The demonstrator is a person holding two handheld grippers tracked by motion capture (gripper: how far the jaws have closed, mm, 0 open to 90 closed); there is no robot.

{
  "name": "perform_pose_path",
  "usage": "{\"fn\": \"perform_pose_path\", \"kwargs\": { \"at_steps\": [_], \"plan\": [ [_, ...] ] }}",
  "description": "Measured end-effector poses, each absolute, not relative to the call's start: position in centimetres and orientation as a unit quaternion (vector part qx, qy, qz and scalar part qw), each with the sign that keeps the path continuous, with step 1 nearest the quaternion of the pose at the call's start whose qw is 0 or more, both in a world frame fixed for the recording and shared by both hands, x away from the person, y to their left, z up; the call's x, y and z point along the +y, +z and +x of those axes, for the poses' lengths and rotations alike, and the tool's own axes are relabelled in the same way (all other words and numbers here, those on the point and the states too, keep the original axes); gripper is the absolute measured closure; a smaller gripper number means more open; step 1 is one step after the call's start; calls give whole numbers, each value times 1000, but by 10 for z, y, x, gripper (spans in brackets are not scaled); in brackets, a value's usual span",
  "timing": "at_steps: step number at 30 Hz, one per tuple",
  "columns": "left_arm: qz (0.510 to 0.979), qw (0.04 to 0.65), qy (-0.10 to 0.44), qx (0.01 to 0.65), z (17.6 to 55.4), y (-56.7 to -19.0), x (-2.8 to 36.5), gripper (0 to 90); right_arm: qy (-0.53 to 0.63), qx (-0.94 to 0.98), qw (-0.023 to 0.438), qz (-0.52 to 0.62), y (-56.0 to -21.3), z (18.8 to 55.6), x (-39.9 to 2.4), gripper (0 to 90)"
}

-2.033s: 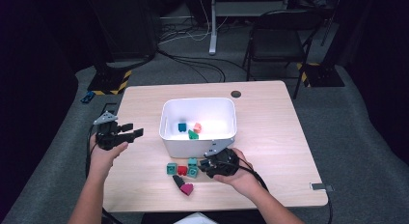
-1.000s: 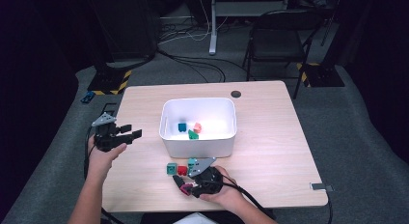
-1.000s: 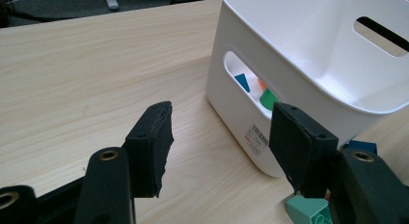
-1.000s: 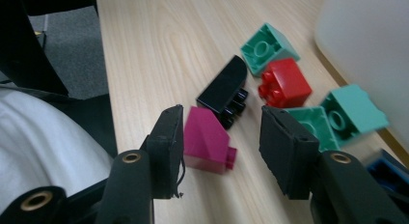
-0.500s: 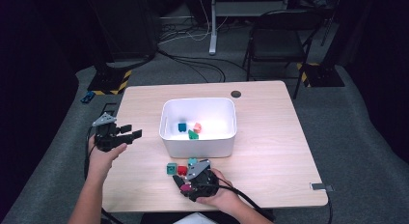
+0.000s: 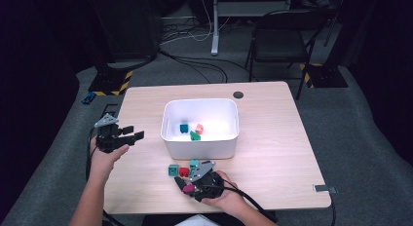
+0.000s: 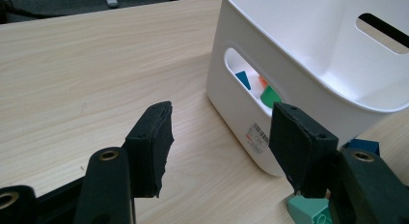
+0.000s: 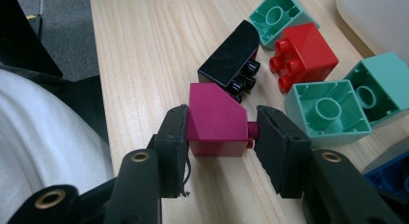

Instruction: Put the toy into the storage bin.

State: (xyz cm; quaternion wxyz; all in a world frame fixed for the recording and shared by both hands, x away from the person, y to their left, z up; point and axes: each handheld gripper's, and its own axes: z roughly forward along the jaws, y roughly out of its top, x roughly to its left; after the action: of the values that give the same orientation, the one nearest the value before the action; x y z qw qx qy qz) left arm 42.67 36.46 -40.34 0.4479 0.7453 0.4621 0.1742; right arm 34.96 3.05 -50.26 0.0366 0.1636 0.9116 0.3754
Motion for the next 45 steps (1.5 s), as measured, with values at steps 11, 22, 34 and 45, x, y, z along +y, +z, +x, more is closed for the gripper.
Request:
{"fn": "perform_pose_path", "kwargs": {
  "at_steps": [11, 22, 34, 45],
  "plan": [
    [744, 448, 174, 463, 427, -404, 364, 407, 379, 911, 42, 156, -490, 350, 25, 563],
    [742, 449, 173, 466, 427, -404, 366, 407, 384, 911, 55, 142, -464, 351, 21, 563],
    [741, 449, 173, 469, 427, -404, 367, 407, 394, 907, 43, 143, -426, 358, 10, 563],
    [740, 450, 173, 468, 427, -404, 367, 407, 408, 900, 33, 150, -383, 366, 2, 563]
  ]
}}
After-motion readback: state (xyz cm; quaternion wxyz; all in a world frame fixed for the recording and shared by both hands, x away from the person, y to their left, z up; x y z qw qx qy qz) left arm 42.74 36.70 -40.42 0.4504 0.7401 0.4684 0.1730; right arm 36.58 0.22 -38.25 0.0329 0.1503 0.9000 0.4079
